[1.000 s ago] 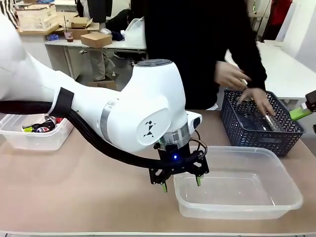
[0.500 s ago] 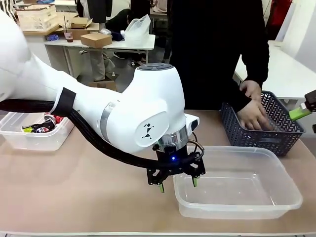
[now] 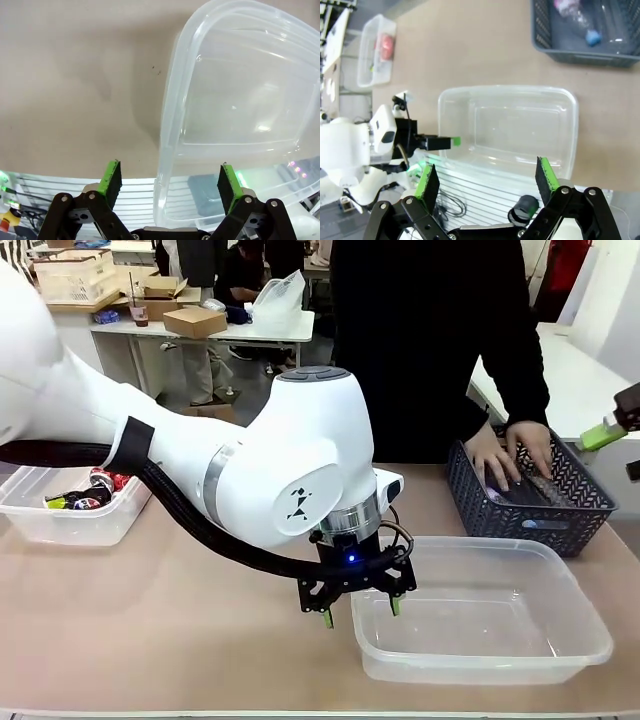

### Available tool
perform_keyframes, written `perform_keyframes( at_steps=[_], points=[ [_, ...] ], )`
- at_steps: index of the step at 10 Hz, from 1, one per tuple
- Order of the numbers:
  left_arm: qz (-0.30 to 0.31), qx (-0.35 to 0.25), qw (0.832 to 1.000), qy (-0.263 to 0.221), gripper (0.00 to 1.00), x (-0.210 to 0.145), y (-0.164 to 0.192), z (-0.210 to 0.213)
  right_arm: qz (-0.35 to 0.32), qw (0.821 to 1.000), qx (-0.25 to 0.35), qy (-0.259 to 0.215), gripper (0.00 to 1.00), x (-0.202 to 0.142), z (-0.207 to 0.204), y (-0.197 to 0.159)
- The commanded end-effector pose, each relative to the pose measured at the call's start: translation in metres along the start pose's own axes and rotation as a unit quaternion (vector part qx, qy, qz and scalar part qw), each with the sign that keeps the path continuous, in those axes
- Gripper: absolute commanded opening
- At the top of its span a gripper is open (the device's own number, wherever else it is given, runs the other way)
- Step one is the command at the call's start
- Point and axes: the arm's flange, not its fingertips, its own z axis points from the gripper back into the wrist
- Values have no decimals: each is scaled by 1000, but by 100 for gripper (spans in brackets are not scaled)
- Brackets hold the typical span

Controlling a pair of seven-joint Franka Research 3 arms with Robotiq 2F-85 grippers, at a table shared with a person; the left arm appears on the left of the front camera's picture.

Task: Sort the waste into each basket.
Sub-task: Pick up the Organizing box on the right side of the table and lift it.

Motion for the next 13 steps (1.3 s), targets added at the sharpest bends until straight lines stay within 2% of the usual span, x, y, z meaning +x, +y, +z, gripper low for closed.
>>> perform_keyframes(
  at_steps=[1,2,3,4,5,6,9,13],
  points=[
    [5,-1,1000,-3,100,0,-5,-4,-1,1000,-1,-2,100,-4,-2,-3],
    [5,0,1000,-1,100,0,-5,-6,-46,992,-114,32,100,2,-23,-22],
    [7,0,1000,0,100,0,-4,-7,-56,979,-175,86,100,3,-50,-40],
    [9,1,1000,0,100,0,-2,-6,-92,958,-245,115,100,-1,-76,-62],
    [9,-1,1000,-2,100,-1,-1,-5,-105,952,-256,131,100,-11,-97,-82],
    [8,0,1000,-2,100,-1,-1,-6,-100,960,-218,144,100,-25,-119,-98],
    [5,4,1000,-2,100,0,-5,-12,-102,978,-126,131,100,-53,-160,-116],
    [16,10,999,-26,100,1,-10,-23,-98,976,-125,147,100,-74,-218,-130]
  ],
)
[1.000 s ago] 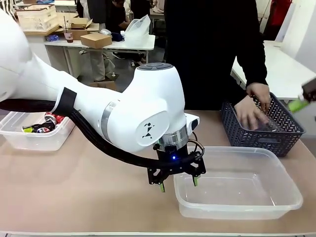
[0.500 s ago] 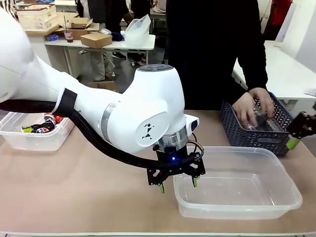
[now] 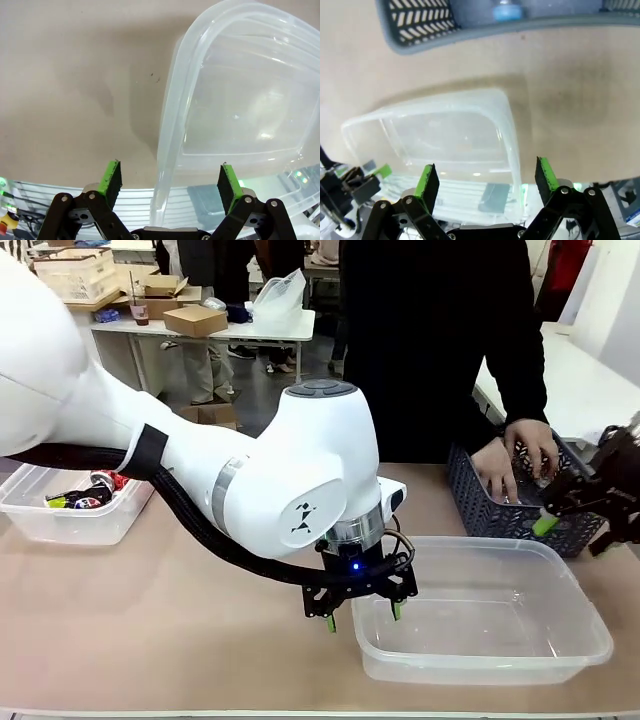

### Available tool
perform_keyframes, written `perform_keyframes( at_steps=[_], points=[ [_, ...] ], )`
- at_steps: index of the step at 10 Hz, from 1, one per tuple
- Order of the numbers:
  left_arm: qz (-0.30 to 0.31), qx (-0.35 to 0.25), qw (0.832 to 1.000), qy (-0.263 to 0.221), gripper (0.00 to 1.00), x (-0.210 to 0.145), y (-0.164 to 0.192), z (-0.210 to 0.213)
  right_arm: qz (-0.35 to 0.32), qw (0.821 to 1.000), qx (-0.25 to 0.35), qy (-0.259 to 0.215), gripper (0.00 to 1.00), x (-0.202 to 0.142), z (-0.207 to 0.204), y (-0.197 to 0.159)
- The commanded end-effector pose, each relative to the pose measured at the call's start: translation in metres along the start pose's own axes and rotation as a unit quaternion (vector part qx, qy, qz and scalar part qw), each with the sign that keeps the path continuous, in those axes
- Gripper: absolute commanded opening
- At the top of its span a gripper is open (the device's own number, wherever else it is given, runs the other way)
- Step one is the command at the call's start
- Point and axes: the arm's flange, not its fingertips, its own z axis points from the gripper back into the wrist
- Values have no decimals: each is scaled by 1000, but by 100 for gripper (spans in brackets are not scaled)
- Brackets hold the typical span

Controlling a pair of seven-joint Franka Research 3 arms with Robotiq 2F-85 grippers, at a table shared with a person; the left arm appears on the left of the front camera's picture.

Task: Sort the waste into each basket.
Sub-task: Pick up the Organizing box on the right side of the table and lift it.

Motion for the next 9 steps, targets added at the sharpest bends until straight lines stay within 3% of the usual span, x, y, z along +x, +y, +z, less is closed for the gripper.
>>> perform_keyframes(
  at_steps=[1,2,3,4,6,7,9],
  points=[
    [10,7,1000,-18,100,-2,-8,-7,3,999,-13,-31,100,-86,-134,-39],
    [10,7,1000,-19,100,-2,-8,-6,8,1000,-1,-20,100,-91,-149,-44],
    [11,7,1000,-20,100,-1,-7,-5,28,998,43,31,100,-101,-144,-44],
    [12,6,1000,-21,100,0,-7,-4,-2,1000,-15,-2,100,25,-33,-4],
    [11,2,1000,-18,100,-1,-7,-3,4,1000,-4,21,100,31,-54,-6],
    [14,-1,1000,-21,100,-2,-5,-2,33,997,-55,49,100,27,-50,1],
    [23,-5,999,-23,100,-1,-1,0,78,987,-83,113,100,17,-68,9]
  ],
)
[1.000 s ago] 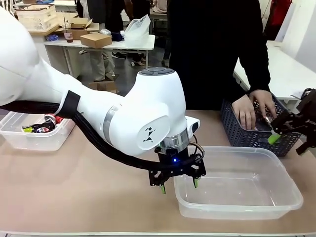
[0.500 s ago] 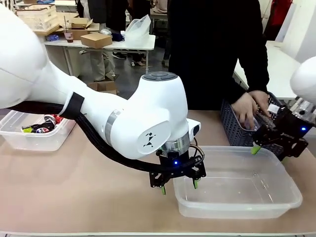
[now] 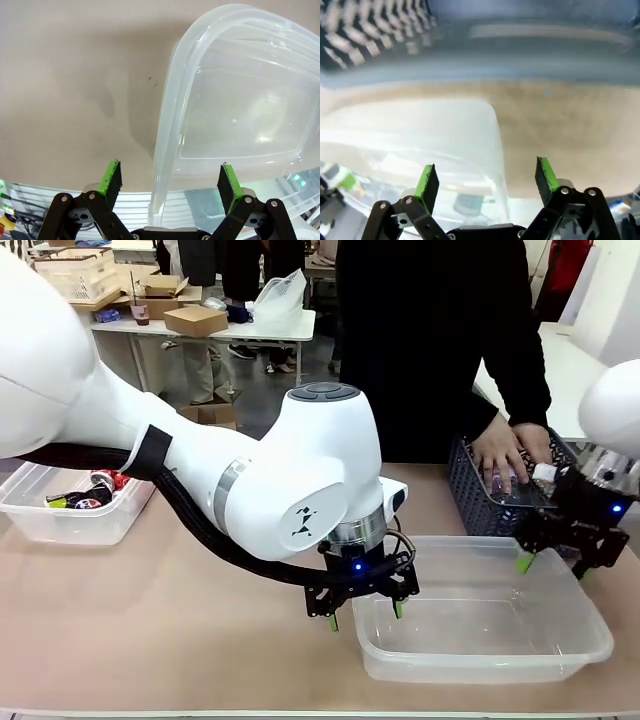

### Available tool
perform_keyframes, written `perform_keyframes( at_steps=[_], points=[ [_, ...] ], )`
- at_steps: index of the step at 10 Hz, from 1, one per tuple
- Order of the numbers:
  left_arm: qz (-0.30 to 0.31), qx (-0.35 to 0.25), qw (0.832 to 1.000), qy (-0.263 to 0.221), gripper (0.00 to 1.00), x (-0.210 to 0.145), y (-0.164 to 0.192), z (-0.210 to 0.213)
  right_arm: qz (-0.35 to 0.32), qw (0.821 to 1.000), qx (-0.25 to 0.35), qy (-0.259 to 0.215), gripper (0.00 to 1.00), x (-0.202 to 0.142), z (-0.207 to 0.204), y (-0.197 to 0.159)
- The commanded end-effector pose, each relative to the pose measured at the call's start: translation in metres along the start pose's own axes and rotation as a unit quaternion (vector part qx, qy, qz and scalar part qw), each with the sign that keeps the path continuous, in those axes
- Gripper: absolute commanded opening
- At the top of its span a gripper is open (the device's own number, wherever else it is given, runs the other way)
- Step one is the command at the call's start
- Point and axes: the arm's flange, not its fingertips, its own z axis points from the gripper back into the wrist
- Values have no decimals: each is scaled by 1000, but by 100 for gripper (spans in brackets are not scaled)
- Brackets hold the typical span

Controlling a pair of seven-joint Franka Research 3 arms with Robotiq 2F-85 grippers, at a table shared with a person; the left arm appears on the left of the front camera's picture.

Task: Sort the waste into each basket.
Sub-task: Pick up the Organizing box on the right side of the table and lift it.

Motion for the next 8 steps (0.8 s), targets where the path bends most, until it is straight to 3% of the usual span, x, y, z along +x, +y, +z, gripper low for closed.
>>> perform_keyframes(
  at_steps=[1,5,6,7,8],
  points=[
    [20,-1,1000,-14,100,-1,1,1,48,997,-31,59,100,-4,-15,11],
    [16,9,1000,-13,100,3,-5,-2,37,998,-6,44,100,-27,-27,9],
    [14,12,1000,-16,41,3,-5,-1,35,999,-7,39,42,-31,-23,6],
    [16,11,1000,-16,41,2,-4,-1,27,999,-16,38,42,-34,-21,4],
    [17,11,1000,-19,0,2,-3,0,28,999,-19,35,0,-35,-19,3]
  ],
)
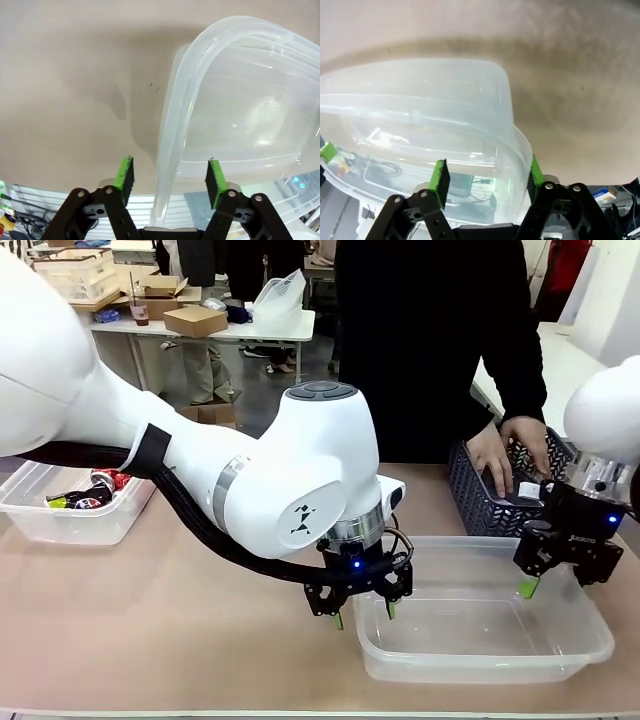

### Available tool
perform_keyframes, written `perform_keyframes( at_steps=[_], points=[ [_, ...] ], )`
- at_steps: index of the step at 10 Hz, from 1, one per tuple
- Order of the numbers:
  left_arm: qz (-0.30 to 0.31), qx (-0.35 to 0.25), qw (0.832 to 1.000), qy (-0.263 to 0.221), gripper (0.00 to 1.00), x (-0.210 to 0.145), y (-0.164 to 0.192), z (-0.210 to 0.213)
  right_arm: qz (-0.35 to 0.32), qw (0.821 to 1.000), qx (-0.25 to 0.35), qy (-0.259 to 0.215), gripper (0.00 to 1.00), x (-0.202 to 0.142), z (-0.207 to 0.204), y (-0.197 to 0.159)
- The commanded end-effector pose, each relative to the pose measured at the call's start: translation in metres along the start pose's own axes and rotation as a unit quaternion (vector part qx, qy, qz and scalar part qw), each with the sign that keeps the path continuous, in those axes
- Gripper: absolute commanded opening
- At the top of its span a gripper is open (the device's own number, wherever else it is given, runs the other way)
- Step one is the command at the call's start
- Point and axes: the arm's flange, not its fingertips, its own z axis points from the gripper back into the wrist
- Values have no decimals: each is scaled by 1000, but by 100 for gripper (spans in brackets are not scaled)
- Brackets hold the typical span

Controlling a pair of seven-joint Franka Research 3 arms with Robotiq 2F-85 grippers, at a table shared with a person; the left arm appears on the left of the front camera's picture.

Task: Sort the waste into each basket.
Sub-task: Pick up the Organizing box on the right side of the table and lift it.

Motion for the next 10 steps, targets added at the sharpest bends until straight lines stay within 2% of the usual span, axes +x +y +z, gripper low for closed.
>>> perform_keyframes(
  at_steps=[1,2,3,5,8,10],
  points=[
    [14,9,1000,-19,38,-2,-4,1,-11,1000,-15,-8,0,-23,-12,-8],
    [15,7,1000,-21,0,-3,-4,2,-17,1000,-22,-8,0,-23,-12,-9],
    [15,5,1000,-22,0,-2,-3,3,-22,999,-29,-6,16,-22,-13,-9],
    [12,-1,1000,-21,0,-4,-3,6,-23,999,-36,0,0,-19,-17,-8],
    [11,-7,1000,-26,0,-6,0,14,-36,999,-37,-9,0,-18,-13,-9],
    [8,-12,1000,-26,0,-5,4,24,-29,999,-25,-22,0,-25,9,-1]
  ],
)
